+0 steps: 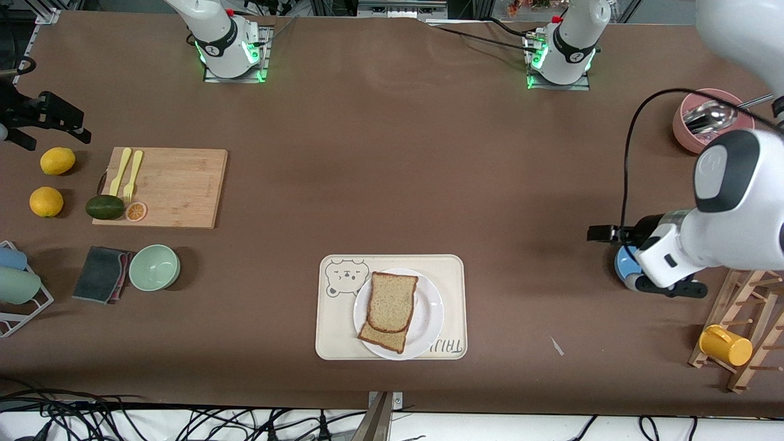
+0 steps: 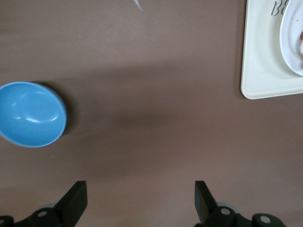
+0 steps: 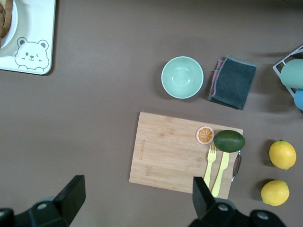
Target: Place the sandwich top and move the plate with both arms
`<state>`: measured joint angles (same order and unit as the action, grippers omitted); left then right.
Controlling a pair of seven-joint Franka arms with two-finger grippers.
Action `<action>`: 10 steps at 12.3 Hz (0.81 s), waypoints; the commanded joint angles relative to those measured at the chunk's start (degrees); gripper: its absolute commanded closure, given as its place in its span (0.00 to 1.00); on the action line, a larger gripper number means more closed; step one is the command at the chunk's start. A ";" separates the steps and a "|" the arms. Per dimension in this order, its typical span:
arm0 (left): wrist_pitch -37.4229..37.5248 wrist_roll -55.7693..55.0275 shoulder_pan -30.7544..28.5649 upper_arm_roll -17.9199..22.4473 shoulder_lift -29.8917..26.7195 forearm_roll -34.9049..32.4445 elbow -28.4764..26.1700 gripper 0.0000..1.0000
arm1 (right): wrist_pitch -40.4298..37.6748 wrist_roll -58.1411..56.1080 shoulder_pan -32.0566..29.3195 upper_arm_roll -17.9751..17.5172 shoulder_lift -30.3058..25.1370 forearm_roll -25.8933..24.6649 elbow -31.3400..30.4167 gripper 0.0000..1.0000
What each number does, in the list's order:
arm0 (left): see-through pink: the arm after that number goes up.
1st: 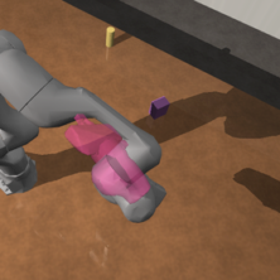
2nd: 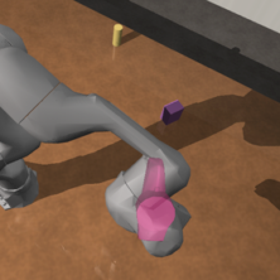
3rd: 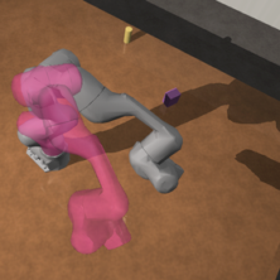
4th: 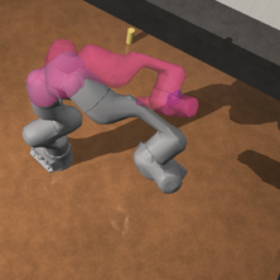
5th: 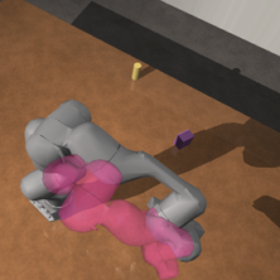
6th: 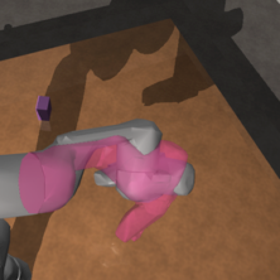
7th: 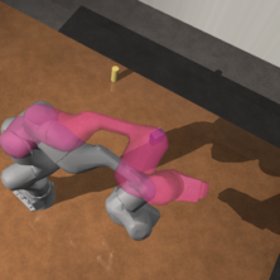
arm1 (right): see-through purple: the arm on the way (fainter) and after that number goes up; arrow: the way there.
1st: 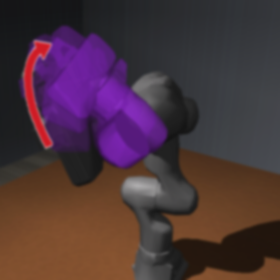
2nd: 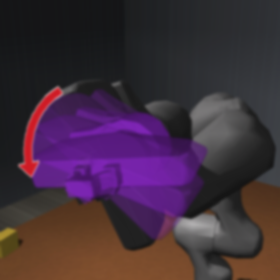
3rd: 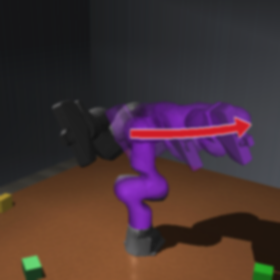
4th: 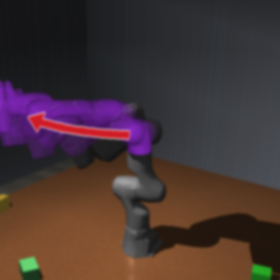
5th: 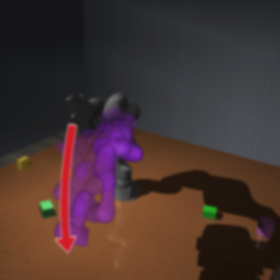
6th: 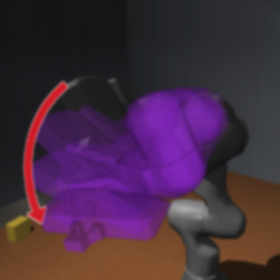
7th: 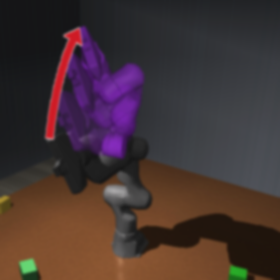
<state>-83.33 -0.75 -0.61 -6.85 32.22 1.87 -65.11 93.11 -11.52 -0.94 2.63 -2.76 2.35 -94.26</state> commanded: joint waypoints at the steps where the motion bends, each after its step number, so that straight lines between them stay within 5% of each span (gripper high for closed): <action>1: -0.70 0.67 -0.80 0.26 -10.40 -4.06 -8.27 0.00 | -0.65 0.71 -0.20 -0.43 -0.50 -0.77 0.40 0.00; 6: -4.03 0.67 -4.93 0.17 -18.67 -4.24 -14.33 0.00 | -0.56 0.71 -0.20 -0.35 -0.50 -0.77 0.40 0.00; 10: -11.16 0.67 -4.93 -0.09 -27.38 -8.02 -27.16 0.00 | -0.56 0.62 -0.20 -0.35 -0.50 -0.77 0.40 0.00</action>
<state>-91.37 -0.66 -5.34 -6.41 11.00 -4.06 -83.42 93.11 -11.52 -0.94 2.62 -2.75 2.35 -94.25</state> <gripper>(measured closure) 0.000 0.000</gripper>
